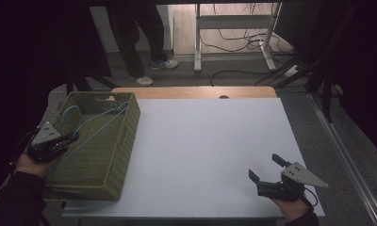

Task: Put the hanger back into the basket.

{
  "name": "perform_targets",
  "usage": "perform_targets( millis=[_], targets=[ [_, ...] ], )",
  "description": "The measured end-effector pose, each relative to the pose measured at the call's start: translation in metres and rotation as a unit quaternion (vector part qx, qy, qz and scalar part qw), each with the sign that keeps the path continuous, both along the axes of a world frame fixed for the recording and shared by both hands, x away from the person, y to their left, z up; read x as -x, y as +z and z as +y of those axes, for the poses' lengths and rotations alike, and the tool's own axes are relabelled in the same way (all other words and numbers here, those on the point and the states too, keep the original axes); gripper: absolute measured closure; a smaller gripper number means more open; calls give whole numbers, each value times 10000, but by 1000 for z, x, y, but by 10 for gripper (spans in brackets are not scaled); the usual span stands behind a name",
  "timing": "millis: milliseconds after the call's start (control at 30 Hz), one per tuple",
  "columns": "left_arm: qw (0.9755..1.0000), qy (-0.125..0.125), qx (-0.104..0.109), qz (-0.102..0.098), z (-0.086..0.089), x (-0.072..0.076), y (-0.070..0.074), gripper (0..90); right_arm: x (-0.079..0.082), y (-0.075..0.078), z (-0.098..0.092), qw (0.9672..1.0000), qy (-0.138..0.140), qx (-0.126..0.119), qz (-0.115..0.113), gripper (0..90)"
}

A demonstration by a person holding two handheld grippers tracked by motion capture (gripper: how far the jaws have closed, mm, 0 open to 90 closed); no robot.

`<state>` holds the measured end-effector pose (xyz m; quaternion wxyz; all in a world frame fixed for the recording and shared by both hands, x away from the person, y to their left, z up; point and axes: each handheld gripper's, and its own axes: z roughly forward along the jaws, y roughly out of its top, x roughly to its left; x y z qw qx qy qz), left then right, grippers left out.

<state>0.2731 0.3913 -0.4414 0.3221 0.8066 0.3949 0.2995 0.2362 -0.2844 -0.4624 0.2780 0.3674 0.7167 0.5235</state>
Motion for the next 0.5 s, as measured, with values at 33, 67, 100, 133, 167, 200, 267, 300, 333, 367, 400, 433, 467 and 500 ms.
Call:
perform_targets(
  millis=[33, 67, 100, 133, 167, 200, 267, 300, 333, 367, 400, 433, 467, 500],
  targets=[
    [9999, 19, 72, 91, 0, -2, -3, 861, 0, -1, 1, 10000, 9, 20, 15, 14],
    [9999, 19, 72, 91, 0, -2, -3, 861, 0, -1, 1, 10000, 5, 30, 13, 14],
    [9999, 71, 33, 134, -1, -2, -4, 861, 0, -1, 2, 10000, 8, 21, 18, 14],
    [9997, 102, 68, 196, -1, -4, -7, 860, 0, -1, 2, 10000, 1, 19, 18, 15],
    [9997, 102, 68, 196, -1, -4, -7, 860, 0, -1, 2, 10000, 1, 19, 18, 15],
    [9997, 113, 31, 235, -2, -4, -9, 859, 0, -1, 3, 10000, 27, 19, 17, 15],
    [9992, 98, -93, 366, -5, -6, -14, 857, 1, 0, 3, 10000, 29, 21, 16, 14],
    [9989, 77, -135, 436, -7, -6, -15, 857, 0, -1, 3, 10000, 38, 20, 23, 15],
    [9987, 30, -179, 486, -9, -6, -16, 854, 0, -1, 3, 10000, 32, 30, 21, 14],
    [9975, 48, 114, 689, -10, -8, -12, 804, 0, -1, 2, 10000, 13, 18, 34, 14],
    [9973, 87, 201, 705, -10, -8, -10, 776, 0, -1, 2, 10000, 9, 17, 33, 15],
    [9954, 160, 392, 862, -9, -9, -5, 723, -1, -1, 1, 10000, 0, -2, 36, 15],
    [9927, 142, 629, 1023, -9, -9, -2, 627, -1, 0, 1, 10000, -10, -4, 37, 14],
    [9913, -48, 714, 1102, -9, -7, 2, 550, -1, 0, 0, 10000, -25, -13, 31, 14]
  ],
)
